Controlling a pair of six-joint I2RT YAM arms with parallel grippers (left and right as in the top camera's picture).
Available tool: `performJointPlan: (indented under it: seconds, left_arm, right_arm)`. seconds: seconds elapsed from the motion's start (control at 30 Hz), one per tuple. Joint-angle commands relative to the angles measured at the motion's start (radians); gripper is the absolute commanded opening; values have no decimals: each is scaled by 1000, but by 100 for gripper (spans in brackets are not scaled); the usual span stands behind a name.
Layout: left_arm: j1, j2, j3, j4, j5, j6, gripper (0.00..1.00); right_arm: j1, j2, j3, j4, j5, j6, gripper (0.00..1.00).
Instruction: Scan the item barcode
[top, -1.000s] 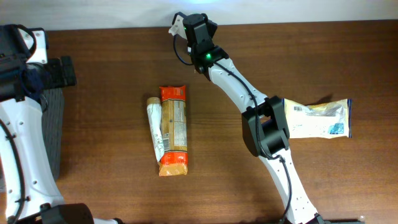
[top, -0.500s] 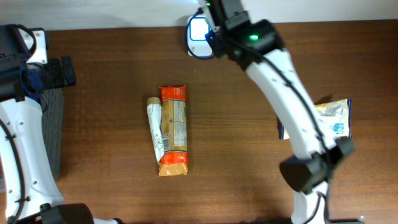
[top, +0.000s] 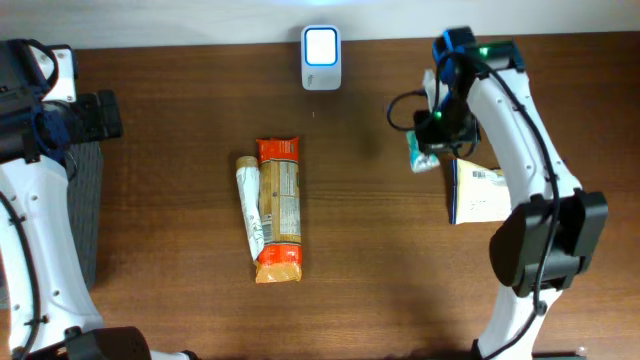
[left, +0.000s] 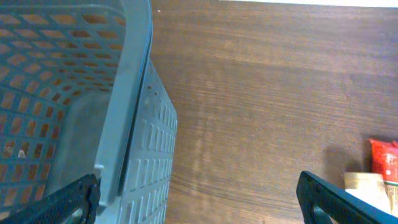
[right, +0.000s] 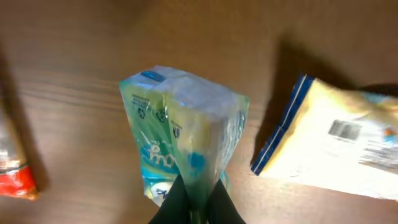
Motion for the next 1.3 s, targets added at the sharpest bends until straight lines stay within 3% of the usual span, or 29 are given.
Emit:
performJointPlan:
  seconds: [0.0, 0.1, 0.13, 0.17, 0.2, 0.27, 0.4, 0.53, 0.57, 0.6, 0.63, 0.73, 0.93, 1.07, 1.27]
  left_arm:
    - [1, 1, 6, 2, 1, -9, 99]
    - [1, 1, 6, 2, 1, -9, 99]
    - [1, 1, 6, 2, 1, -9, 99]
    - [1, 1, 6, 2, 1, -9, 99]
    - [1, 1, 6, 2, 1, -9, 99]
    - [1, 1, 6, 2, 1, -9, 99]
    - [1, 1, 6, 2, 1, -9, 99]
    - [1, 1, 6, 2, 1, -9, 99]
    - [1, 1, 6, 2, 1, -9, 99]
    - [1, 1, 6, 2, 1, -9, 99]
    - [1, 1, 6, 2, 1, -9, 99]
    - [1, 1, 6, 2, 1, -9, 99]
    - [1, 1, 6, 2, 1, -9, 99]
    - [1, 1, 6, 2, 1, -9, 99]
    - [1, 1, 6, 2, 1, -9, 99]
  right_arm:
    - [-42, 2, -148, 91, -23, 14, 4]
    - [-77, 2, -250, 153, 55, 11, 9]
    - [-86, 2, -261, 153, 64, 11, 18]
    - [-97, 2, -264, 148, 62, 11, 43]
    - [-98, 2, -264, 144, 62, 10, 58]
    - [-97, 2, -254, 124, 61, 10, 69]
    - [-96, 2, -111, -10, -1, 0, 69]
    - [-83, 2, 19, 17, -310, 0, 69]
    - [-67, 2, 13, 60, -367, 0, 77]
    - [-42, 2, -8, 109, -398, 2, 94]
    - [-19, 3, -20, 137, -415, 4, 100]
    - [98, 9, -97, 294, -476, 24, 99]
    - [348, 112, -170, 575, -461, 211, 96]
    - [401, 199, -171, 603, -409, 279, 83]
    - [435, 291, -171, 641, -449, 359, 75]
